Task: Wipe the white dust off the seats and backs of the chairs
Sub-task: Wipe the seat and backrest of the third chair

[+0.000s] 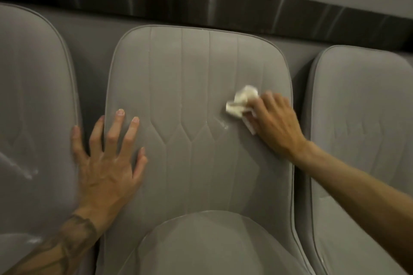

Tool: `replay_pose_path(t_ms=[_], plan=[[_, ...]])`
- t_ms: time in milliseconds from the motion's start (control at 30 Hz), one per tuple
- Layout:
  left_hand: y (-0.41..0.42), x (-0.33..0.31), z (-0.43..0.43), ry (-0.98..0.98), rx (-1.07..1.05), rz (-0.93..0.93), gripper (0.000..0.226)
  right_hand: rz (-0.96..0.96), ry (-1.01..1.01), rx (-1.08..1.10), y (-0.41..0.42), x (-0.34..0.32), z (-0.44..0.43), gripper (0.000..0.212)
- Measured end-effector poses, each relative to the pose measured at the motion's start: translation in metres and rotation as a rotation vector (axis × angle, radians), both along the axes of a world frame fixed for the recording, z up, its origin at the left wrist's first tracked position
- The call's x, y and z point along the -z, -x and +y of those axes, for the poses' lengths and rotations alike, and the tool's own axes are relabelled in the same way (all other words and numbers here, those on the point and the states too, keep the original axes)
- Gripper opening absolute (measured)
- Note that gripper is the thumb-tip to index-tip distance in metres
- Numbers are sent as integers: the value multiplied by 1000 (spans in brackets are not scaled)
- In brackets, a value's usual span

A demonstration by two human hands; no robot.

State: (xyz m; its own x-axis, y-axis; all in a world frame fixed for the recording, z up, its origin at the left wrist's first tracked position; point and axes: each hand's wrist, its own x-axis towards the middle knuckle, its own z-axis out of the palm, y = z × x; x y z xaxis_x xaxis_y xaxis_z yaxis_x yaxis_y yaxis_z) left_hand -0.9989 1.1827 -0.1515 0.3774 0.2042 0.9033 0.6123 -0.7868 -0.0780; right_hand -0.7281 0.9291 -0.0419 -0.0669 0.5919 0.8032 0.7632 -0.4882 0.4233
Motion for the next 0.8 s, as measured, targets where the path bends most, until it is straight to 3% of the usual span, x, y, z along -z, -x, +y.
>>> replay_pose_path(t_ms=[133, 267, 333, 433, 500, 667, 800], plan=[[-1, 0, 1, 1, 9, -9, 65, 146, -254, 47, -16, -76, 33, 32], [-1, 0, -1, -8, 11, -18, 64, 317, -451, 39, -14, -64, 41, 30], [-2, 0, 0, -7, 10, -18, 64, 298, -390, 40, -5, -30, 29, 26], [-2, 1, 0, -8, 3, -16, 64, 179, -115, 25, 6, 16, 3, 27], [-1, 2, 1, -7, 5, -13, 64, 137, -26, 23, 2, 9, -4, 28], [-1, 1, 1, -2, -3, -13, 64, 179, -240, 57, -11, -59, 32, 29], [-1, 0, 0, 1, 10, -11, 64, 192, -304, 102, -1, -7, 20, 31]])
